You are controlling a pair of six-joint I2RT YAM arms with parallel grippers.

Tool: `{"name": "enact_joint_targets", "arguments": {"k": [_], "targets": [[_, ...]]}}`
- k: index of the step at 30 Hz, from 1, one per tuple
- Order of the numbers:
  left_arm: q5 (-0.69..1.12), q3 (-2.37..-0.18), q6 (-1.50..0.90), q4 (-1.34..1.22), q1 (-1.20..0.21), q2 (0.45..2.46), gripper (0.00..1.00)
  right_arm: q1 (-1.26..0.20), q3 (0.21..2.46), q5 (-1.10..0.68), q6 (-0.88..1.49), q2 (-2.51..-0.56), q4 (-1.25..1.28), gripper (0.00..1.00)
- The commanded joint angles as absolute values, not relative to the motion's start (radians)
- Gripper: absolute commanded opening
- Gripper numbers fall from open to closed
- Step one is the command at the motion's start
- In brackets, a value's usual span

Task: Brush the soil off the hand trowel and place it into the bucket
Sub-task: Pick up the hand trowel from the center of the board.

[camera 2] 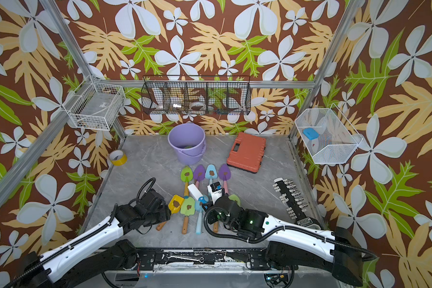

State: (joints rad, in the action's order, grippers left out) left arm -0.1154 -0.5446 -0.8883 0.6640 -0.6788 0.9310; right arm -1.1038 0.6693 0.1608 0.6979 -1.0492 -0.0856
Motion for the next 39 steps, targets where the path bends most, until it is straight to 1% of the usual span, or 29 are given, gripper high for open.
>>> {"name": "enact_joint_targets", "arguments": {"k": [1,6,11,14,22,29,39], "targets": [[-0.143,-0.526,-0.916,0.606,-0.694,0.966,0.67,-1.103,0.674,0.172,0.684,-1.045,-0.045,0.0],[-0.146,-0.482,-0.941,0.575,-0.698,0.99,0.68,-1.101,0.669,0.184,0.683,-1.032,-0.044,0.0],[-0.163,-0.413,-0.971,0.531,-0.7,0.999,0.58,-1.098,0.662,0.184,0.683,-1.031,-0.037,0.0],[-0.183,-0.403,-0.98,0.526,-0.704,0.99,0.54,-1.096,0.662,0.184,0.684,-1.033,-0.038,0.0],[-0.188,-0.344,-1.001,0.489,-0.735,0.979,0.47,-1.092,0.666,0.184,0.687,-1.037,-0.044,0.0],[-0.221,-0.335,-1.011,0.492,-0.776,0.992,0.51,-1.091,0.685,0.179,0.683,-1.061,-0.047,0.0],[-0.291,-0.357,-1.083,0.567,-0.912,1.024,0.5,-1.092,0.685,0.175,0.698,-1.057,-0.048,0.0]]}}
